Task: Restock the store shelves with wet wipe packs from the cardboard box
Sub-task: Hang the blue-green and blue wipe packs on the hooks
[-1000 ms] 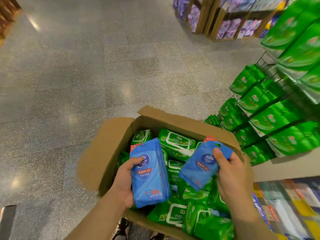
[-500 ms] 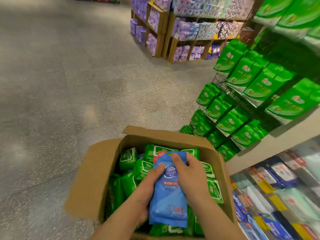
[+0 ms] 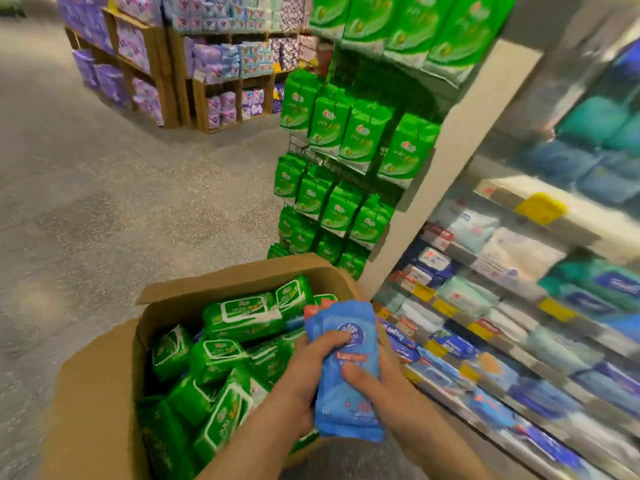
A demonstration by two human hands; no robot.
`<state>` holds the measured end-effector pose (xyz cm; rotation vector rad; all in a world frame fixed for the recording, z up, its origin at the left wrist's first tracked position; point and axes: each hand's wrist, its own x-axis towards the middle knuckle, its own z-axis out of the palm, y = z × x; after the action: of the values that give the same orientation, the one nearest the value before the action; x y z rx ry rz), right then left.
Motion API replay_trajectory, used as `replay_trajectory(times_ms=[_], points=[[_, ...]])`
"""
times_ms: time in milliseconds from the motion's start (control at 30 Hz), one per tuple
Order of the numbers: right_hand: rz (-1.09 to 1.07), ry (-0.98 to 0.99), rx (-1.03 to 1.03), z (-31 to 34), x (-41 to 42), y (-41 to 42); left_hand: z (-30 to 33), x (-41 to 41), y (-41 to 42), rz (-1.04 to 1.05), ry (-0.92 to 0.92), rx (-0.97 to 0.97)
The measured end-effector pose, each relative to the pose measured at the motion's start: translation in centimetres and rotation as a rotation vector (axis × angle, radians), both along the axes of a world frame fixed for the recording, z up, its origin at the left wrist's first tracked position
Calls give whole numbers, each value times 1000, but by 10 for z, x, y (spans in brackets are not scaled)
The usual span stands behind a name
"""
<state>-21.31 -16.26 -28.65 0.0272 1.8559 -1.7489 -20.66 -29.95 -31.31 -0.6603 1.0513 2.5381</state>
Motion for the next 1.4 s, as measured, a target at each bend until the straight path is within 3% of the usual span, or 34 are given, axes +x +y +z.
replay_trajectory(times_ms=[133, 300, 400, 600, 900, 1233, 1400], points=[[-199, -17, -156, 12, -4, 44, 19, -21, 51, 13, 27, -93], [-483, -67, -350, 34, -7, 129, 52, -35, 131, -273, 124, -39], [-549, -47, -448, 50, -7, 190, 63, -43, 191, -295, 148, -108], [-641, 56, -330, 65, -16, 293, 78, -57, 293, -494, 73, 2], [-650, 310, 94, 83, -57, 378, 105, -86, 385, -482, 78, 183], [-702, 260, 47, 101, -123, 420, 102, -155, 418, -469, 108, 366], [-704, 254, 78, 113, -176, 427, 105, -211, 423, -464, 168, 342]])
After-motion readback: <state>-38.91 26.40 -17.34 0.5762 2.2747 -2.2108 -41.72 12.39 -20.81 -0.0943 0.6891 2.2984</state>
